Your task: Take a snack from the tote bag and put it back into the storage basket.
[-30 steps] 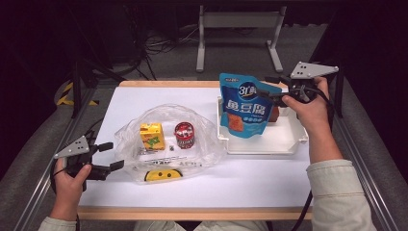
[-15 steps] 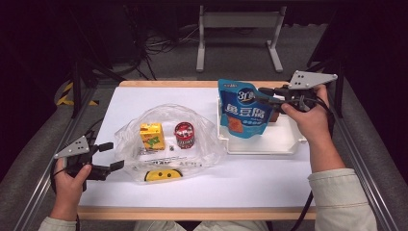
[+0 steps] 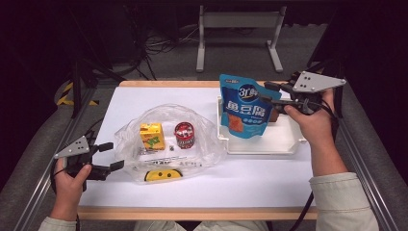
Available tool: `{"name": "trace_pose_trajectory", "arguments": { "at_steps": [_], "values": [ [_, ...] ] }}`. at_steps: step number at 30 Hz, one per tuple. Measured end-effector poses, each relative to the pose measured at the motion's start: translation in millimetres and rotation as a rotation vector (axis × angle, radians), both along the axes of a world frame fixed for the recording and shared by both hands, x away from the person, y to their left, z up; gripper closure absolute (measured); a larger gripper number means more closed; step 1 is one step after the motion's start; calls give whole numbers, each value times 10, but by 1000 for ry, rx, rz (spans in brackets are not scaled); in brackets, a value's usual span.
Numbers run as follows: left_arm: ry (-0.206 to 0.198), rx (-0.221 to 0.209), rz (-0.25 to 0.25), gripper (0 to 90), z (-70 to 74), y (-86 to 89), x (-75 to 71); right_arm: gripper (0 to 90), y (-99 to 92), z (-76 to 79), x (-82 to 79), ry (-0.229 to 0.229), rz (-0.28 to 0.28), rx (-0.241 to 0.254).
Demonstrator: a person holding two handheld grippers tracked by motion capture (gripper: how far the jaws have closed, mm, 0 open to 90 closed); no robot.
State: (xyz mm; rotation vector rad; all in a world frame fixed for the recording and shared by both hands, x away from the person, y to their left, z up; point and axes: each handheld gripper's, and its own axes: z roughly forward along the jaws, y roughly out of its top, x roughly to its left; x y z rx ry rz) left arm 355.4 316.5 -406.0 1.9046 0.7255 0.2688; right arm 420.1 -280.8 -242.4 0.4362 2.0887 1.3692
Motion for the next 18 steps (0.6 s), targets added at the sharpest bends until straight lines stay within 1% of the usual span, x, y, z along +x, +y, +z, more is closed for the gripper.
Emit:
{"name": "trace_pose_trajectory", "arguments": {
  "at_steps": [3,4,5,6,8,10,12,16,18],
  "values": [
    [-3,3,-1,126,3,2,-1,551,16,15,-50,-14,13,6],
    [-3,2,0,126,3,3,-1,554,24,9,-60,-15,16,6],
    [-3,3,0,126,3,3,-2,582,32,-5,-66,-6,25,4],
    [-3,3,0,126,3,3,-2,582,32,-5,-66,-6,25,4],
    [-6,4,-3,126,6,1,-2,636,58,-71,-64,40,52,-14],
    [-6,4,-2,126,7,2,-3,713,79,-152,-58,80,63,-36],
    [-4,4,-1,126,6,3,-4,756,90,-246,-49,118,71,-48],
    [-5,7,-2,126,4,3,-2,848,80,-414,-20,171,65,-70],
    [-4,5,-1,126,5,2,-4,877,72,-485,-6,195,62,-80]
  ]
}}
